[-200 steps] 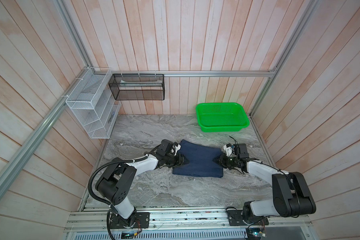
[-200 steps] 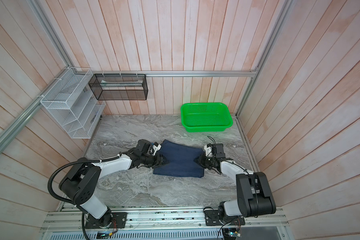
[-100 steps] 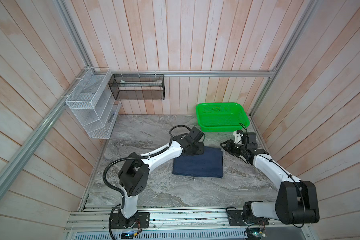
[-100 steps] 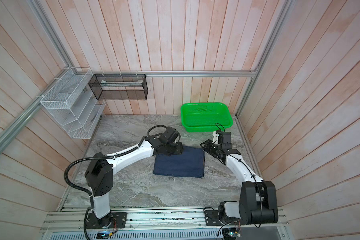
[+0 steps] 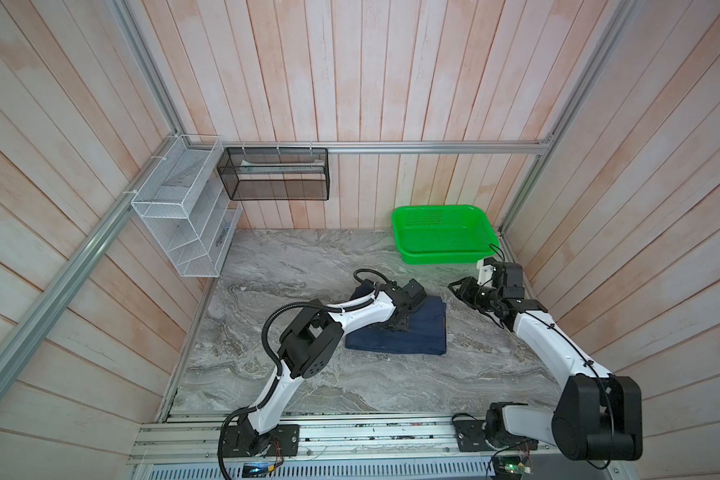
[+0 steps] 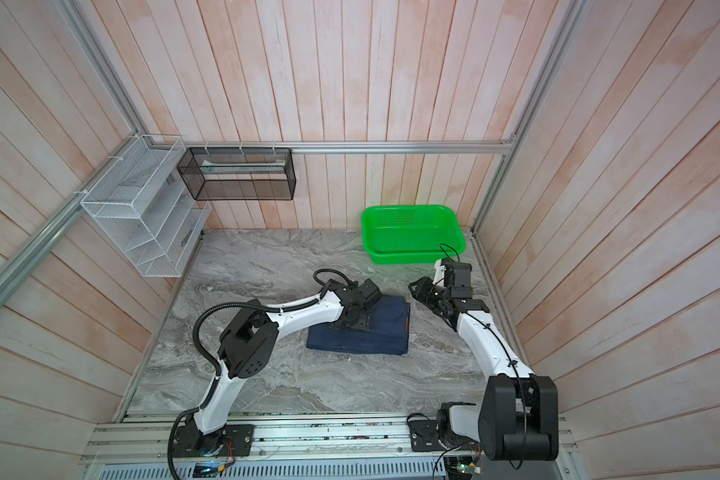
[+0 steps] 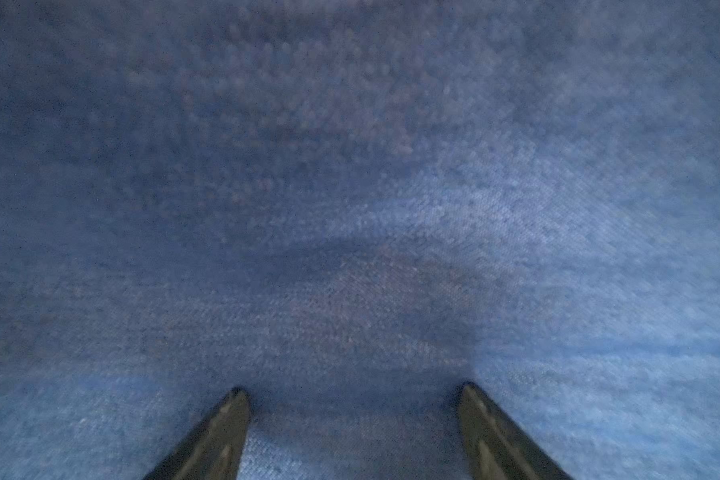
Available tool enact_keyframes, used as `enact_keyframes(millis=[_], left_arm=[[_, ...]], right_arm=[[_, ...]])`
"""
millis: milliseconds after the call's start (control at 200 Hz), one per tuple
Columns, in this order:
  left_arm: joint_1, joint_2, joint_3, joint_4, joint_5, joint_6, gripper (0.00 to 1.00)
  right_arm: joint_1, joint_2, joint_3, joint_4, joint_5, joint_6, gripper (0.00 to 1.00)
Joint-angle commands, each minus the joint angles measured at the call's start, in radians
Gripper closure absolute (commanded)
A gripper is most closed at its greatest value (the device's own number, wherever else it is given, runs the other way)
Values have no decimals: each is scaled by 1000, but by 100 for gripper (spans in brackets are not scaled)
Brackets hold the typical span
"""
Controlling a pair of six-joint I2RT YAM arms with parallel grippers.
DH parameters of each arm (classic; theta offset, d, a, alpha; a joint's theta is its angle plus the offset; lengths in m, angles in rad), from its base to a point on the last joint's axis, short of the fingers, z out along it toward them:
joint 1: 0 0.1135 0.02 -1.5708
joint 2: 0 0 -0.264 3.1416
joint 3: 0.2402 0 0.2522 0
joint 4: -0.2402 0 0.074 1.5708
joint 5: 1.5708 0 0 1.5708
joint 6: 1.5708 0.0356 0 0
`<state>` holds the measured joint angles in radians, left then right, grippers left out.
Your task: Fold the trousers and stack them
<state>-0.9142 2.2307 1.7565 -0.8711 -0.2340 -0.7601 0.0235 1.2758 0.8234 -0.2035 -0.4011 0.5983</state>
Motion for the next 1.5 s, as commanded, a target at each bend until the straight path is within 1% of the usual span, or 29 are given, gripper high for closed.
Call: enact_keyframes(millis=[0,150,330,395,500,595,695,795,940,1100,1195,1360,1495], left_arm=[[45,21,-101,-67,-67,7,17],[124,-64,-270,-20,-82,27,17],[241,-144,-418,67,-58,109,16],[301,-161,-448,91,-53,158,16],[404,-180,-455,109,-76,251,17],[502,-180,-422,124,-104,342,16],[593,-150,-360,141,-100,427,16],[648,-72,-270,130,-114,504,16],[724,25,-159,124,-123,565,16],[787,99,-63,125,-165,619,17],[825,130,-20,130,-155,629,17],[873,140,33,131,-141,646,17],[883,117,87,116,-130,667,17]], right_arm=[[-4,-12,-12,-15,-3,-12,64],[-4,-9,-25,-3,-12,-8,64],[5,13,-51,22,-47,-6,64],[22,13,-62,33,-44,0,64],[56,15,-77,46,-39,13,64],[83,28,-89,64,-39,24,64],[107,44,-98,85,-42,36,64],[135,56,-96,98,-41,47,64],[181,65,-83,107,-37,60,63],[212,92,-75,118,-40,69,63],[222,112,-67,125,-45,72,63],[238,120,-40,119,-43,71,63],[254,130,-25,120,-38,75,63]])
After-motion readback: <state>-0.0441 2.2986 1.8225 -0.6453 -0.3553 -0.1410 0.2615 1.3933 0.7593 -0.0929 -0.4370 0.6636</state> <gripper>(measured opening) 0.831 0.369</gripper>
